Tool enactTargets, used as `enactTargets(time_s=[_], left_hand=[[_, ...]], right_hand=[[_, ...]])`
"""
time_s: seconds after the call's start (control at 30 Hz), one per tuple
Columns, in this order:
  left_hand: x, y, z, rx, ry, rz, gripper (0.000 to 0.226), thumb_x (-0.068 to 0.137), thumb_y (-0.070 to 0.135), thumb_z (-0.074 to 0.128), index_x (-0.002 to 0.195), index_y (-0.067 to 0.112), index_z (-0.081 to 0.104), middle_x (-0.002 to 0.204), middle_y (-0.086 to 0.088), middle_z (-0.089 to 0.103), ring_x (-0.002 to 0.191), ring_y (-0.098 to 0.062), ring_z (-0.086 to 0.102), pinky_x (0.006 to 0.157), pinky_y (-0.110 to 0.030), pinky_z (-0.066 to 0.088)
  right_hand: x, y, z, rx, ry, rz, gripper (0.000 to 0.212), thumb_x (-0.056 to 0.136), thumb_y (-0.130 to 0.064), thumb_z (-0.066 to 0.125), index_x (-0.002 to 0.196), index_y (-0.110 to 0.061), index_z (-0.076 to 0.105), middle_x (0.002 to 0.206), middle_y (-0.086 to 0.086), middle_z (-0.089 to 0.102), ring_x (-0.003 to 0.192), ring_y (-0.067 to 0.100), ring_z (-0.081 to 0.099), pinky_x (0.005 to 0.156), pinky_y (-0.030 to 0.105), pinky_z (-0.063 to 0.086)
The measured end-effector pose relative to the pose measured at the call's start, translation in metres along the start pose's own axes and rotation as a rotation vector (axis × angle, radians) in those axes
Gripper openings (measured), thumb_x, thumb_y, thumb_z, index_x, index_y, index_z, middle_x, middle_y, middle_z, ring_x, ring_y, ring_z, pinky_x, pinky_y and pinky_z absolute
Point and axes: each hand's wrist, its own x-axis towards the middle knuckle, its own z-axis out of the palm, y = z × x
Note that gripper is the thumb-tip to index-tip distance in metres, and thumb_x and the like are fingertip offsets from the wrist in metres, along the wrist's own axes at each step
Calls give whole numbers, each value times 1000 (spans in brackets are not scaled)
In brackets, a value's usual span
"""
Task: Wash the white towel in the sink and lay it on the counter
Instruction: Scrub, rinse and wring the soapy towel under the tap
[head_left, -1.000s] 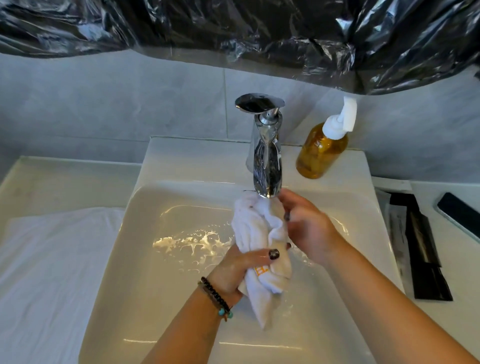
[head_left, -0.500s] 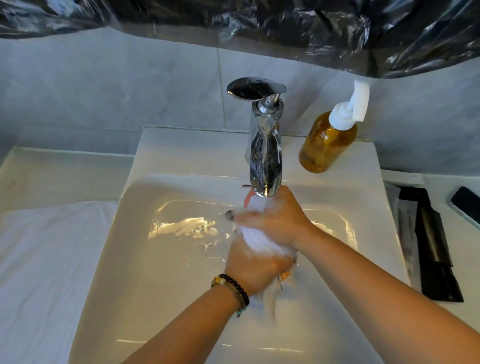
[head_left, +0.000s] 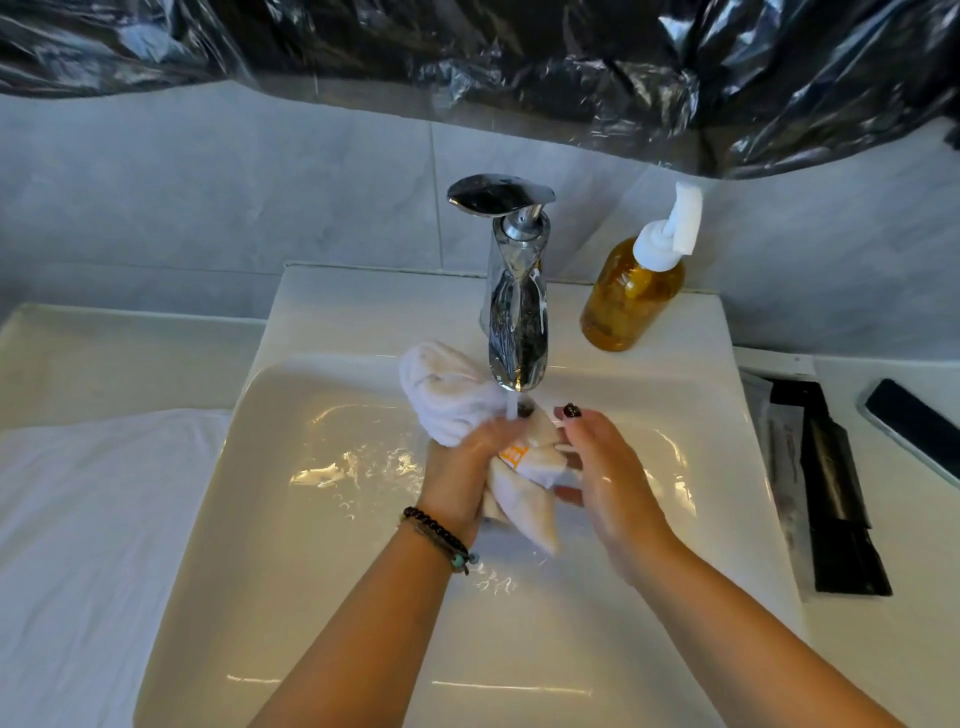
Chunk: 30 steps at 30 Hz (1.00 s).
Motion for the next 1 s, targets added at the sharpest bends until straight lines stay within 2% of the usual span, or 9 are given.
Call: enactTargets(time_s=[0.1,0.17,0.27,0.43,0.57,0.7,0.8,0.93,1.0], left_hand=[[-3,1,10,-42,77,46,53,48,24,80,97,7,69,89,-18,72,78,-30,70,62,-37,56],[-10,0,20,-85,107,41,48,46,26,79,90,9,69,84,-15,71,75,-28,69,63,-34,53],[-14,-1,32,-239,165,11,39,53,20,79,87,8,65,80,-13,67,70,-25,66,58,-30,53],[-4,3,34,-464,103,-45,16,63,19,67,74,14,57,68,-6,53,61,-19,54,58,-30,44],[-7,0,35,-579,49,-117,11,61,15,62,60,17,51,60,-1,44,54,-15,45,56,-27,35],[-11,-3,32,-459,136,-179,23,82,12,48,60,17,55,53,2,48,45,-11,49,47,-22,39],[-14,-8,17,-174,281,-185,14,81,26,64,72,16,65,65,-2,62,49,-8,63,50,-20,49],[-18,1,-12,-84,259,11,28,78,13,75,106,11,69,94,-12,73,83,-23,72,70,-38,57],[-20,6,-23,-159,221,58,51,73,15,75,122,9,62,113,-16,70,102,-32,68,89,-48,54]], right_hand=[[-11,9,26,43,15,226,48,76,-71,40,94,-33,64,106,4,67,100,27,65,80,51,58],[-9,10,41,13,169,196,54,80,-73,31,92,-33,65,98,1,68,94,25,65,78,50,58],[-6,9,45,-138,344,-69,57,90,-63,22,90,-28,67,87,-2,70,86,19,65,75,38,53],[12,18,34,-492,261,-536,49,84,-44,20,70,-14,56,60,-1,59,53,11,54,46,13,31],[20,24,26,-573,247,-697,29,84,-33,30,61,-22,43,50,-4,48,42,13,38,44,11,21],[13,33,27,-548,146,-527,36,82,-44,26,58,-21,40,53,-2,51,50,23,50,44,26,33],[7,29,23,-497,66,-303,37,88,-45,34,58,-26,44,56,-5,53,57,19,52,51,29,38],[3,14,24,-299,78,-216,14,87,-32,56,96,-23,63,90,-9,67,86,7,62,68,21,48],[10,4,34,-130,96,-110,13,88,-21,58,95,-22,68,91,-4,71,90,12,65,75,24,51]])
